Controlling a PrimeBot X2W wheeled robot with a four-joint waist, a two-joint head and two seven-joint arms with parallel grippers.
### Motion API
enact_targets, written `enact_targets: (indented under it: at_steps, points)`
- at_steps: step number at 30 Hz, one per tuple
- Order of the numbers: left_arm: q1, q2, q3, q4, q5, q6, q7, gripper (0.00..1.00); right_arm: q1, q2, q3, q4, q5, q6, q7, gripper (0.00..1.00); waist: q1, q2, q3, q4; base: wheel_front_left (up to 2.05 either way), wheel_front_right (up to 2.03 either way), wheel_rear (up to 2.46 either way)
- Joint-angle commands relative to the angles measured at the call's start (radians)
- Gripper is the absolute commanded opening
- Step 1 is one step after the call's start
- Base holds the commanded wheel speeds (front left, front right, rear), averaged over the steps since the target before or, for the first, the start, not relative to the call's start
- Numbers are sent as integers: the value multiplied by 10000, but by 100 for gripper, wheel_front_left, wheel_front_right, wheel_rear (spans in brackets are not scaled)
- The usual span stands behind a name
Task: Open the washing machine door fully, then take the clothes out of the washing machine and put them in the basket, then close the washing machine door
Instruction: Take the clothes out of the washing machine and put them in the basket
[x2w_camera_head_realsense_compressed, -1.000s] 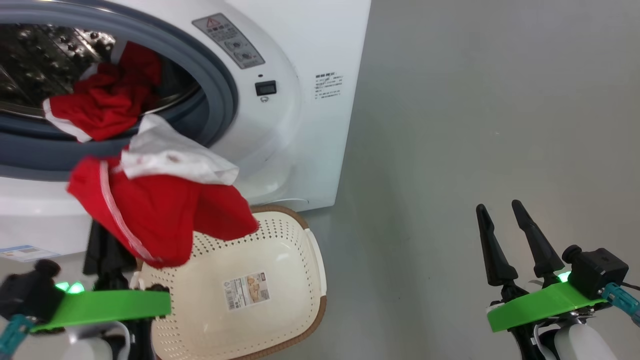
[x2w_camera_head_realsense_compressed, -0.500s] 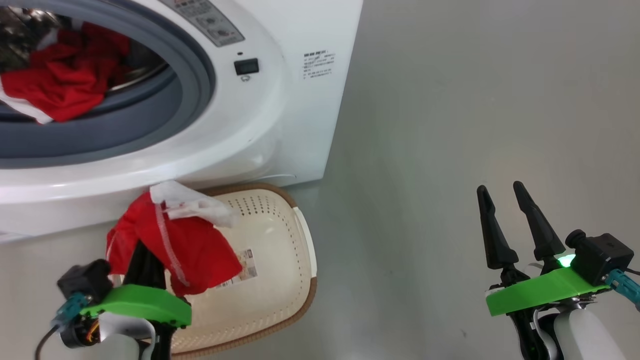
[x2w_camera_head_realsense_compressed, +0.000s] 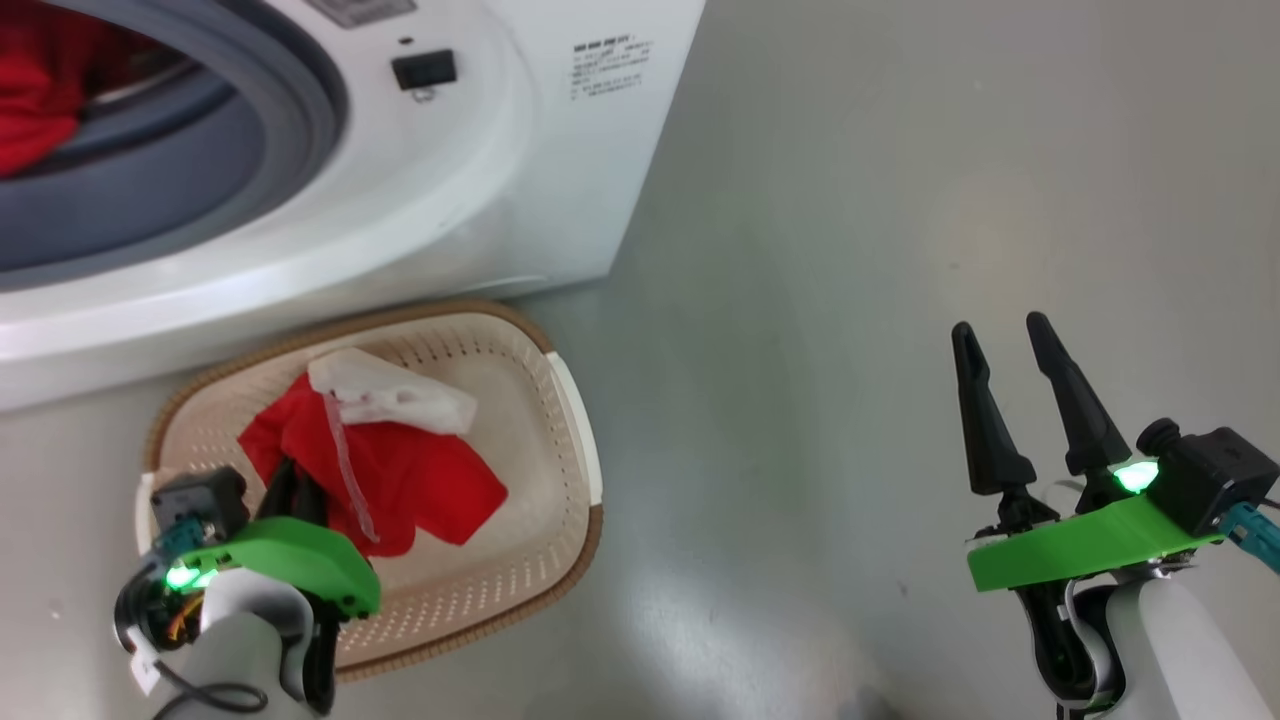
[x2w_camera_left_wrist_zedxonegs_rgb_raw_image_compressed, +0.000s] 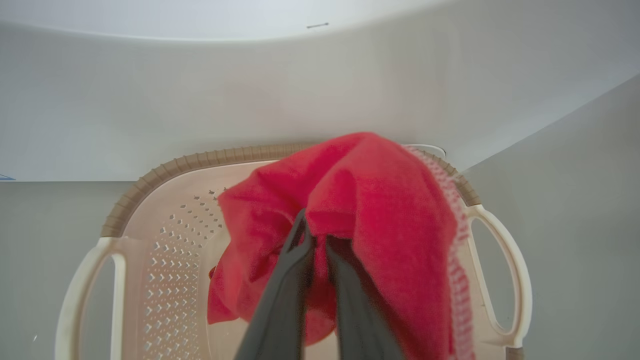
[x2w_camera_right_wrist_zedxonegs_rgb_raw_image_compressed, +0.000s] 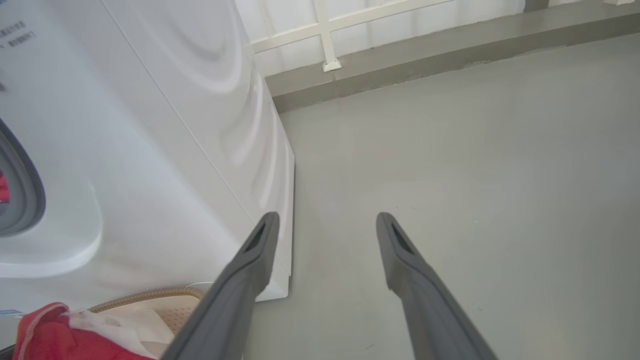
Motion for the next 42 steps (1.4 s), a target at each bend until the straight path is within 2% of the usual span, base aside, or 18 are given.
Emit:
enact_targets:
  at_steps: [1, 13, 16, 17, 18, 21, 22, 23, 25, 28, 42]
  points:
    - [-128, 274, 367, 138, 193, 5, -49, 0, -62, -9, 140, -305, 17, 63, -65, 100, 0, 0, 496, -170, 0, 0, 0]
    - [-840, 269, 751, 961, 465, -75, -49, 0, -255, 28, 144, -431, 10, 63, -65, 100, 0, 0, 968, -217, 0, 0, 0]
    - [-881, 267, 812, 1043, 530, -77, -49, 15, -274, 31, 129, -410, -4, 63, -65, 100, 0, 0, 935, -210, 0, 0, 0]
    - [-886, 266, 837, 1053, 541, -78, -49, 27, -278, 31, 123, -403, -14, 63, -65, 100, 0, 0, 917, -205, 0, 0, 0]
    - [-886, 265, 860, 1054, 547, -79, -49, 34, -284, 32, 119, -398, -26, 63, -65, 100, 0, 0, 895, -199, 0, 0, 0]
    - [-869, 263, 907, 1053, 566, -83, -49, 46, -299, 32, 107, -389, -50, 63, -65, 100, 0, 0, 825, -176, 0, 0, 0]
    - [-863, 262, 916, 1064, 556, -88, -49, 65, -306, 31, 108, -386, -56, 63, -65, 100, 0, 0, 801, -170, 0, 0, 0]
    - [-859, 261, 927, 1071, 524, -95, -49, 76, -313, 26, 114, -378, -61, 63, -65, 100, 0, 0, 775, -166, 0, 0, 0]
    - [-840, 261, 930, 1080, 462, -113, -49, 83, -321, 12, 123, -360, -69, 63, -65, 100, 0, 0, 706, -150, 0, 0, 0]
    - [-756, 260, 922, 1011, 353, -150, -49, 100, -310, -19, 141, -323, -80, 63, -65, 100, 0, 0, 532, -127, 0, 0, 0]
    - [13, 259, 852, -76, -63, -324, -49, 100, -198, -290, 322, -87, -104, 63, -65, 100, 0, 0, -788, 82, 0, 0, 0]
